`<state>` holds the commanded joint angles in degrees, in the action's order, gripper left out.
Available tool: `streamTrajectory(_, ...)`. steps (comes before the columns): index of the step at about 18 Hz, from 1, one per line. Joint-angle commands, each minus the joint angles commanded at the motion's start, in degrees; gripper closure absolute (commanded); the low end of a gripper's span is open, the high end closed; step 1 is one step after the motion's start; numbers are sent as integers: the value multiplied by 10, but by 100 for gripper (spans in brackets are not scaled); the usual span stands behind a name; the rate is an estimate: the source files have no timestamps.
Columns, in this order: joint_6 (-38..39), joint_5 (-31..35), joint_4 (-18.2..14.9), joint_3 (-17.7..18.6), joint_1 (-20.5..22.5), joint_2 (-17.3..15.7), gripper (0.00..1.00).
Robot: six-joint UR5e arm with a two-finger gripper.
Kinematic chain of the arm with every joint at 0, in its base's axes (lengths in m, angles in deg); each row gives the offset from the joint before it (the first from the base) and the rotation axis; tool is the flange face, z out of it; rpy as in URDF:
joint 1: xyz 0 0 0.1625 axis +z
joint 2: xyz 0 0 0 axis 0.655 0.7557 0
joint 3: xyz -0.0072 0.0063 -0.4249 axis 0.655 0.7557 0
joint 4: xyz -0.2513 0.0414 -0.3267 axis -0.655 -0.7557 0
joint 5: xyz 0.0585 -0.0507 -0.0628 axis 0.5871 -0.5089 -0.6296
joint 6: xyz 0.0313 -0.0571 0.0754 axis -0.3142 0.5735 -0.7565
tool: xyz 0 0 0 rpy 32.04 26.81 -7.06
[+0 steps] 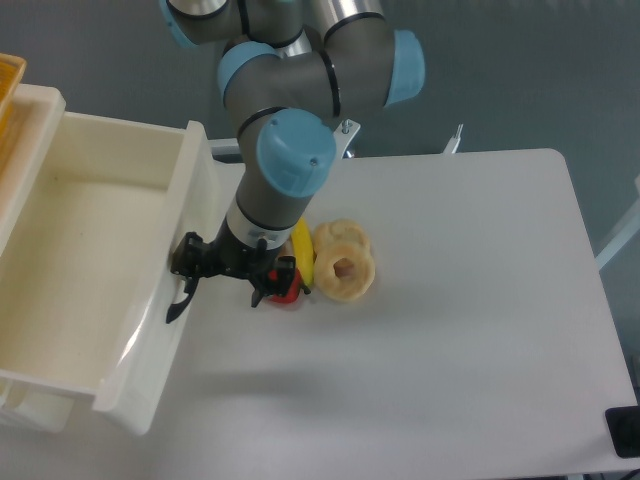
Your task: Slide open the top white drawer
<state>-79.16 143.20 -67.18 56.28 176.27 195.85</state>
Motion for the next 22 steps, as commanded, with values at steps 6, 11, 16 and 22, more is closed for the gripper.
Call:
streamTrajectory(6, -11, -1, -3, -1, 13, 1, 0)
streamTrajectory(11, -28, -12, -2, -11, 46, -1, 0)
streamTrajectory(16, -139, -8, 32, -18, 81, 15, 0)
streamTrajectory(22, -311, 69, 80, -18, 111, 46, 0)
